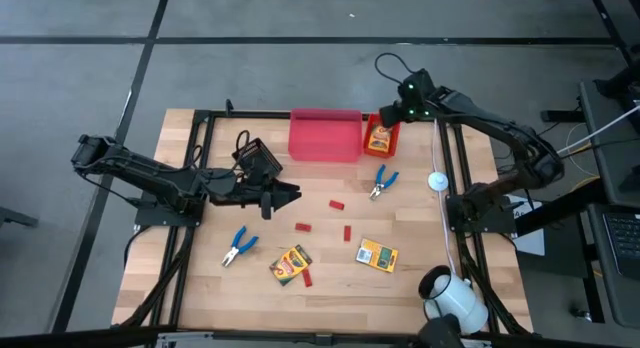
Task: Pick & Place School Supplies
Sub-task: Put the yellow crayon box into the red bin
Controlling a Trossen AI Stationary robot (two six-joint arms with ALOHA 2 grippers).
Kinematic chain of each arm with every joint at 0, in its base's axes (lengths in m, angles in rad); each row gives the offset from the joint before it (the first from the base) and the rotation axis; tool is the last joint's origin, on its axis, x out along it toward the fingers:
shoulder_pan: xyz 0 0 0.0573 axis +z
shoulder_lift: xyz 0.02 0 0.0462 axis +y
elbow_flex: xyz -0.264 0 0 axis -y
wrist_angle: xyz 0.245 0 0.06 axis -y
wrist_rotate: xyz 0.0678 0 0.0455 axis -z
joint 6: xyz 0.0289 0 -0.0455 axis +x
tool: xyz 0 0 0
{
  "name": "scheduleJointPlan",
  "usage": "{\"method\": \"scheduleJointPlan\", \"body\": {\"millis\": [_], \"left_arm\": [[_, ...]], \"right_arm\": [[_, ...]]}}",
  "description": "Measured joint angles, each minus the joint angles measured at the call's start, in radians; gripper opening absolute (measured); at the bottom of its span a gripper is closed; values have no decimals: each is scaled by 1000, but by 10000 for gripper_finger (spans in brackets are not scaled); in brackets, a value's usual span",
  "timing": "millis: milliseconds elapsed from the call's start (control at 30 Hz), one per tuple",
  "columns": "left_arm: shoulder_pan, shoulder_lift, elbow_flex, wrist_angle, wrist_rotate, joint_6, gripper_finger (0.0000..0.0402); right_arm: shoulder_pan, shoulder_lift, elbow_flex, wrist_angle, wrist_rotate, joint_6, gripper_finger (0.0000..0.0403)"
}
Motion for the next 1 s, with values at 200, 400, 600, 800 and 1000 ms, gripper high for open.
{"method": "scheduleJointPlan", "body": {"millis": [200,400,600,800,1000], "left_arm": [[36,-2,0,-43,24,56,180],[61,-56,0,-254,193,112,180],[83,-137,-1,-337,344,125,180],[82,-207,-1,-377,340,166,180],[52,-246,-1,-395,364,179,180]], "right_arm": [[146,-169,0,-225,-125,2,208],[501,-281,0,-433,-260,63,193],[812,-305,0,-472,-252,484,176],[955,-283,-92,-449,-222,839,166],[1016,-292,-346,-154,-305,979,173]]}}
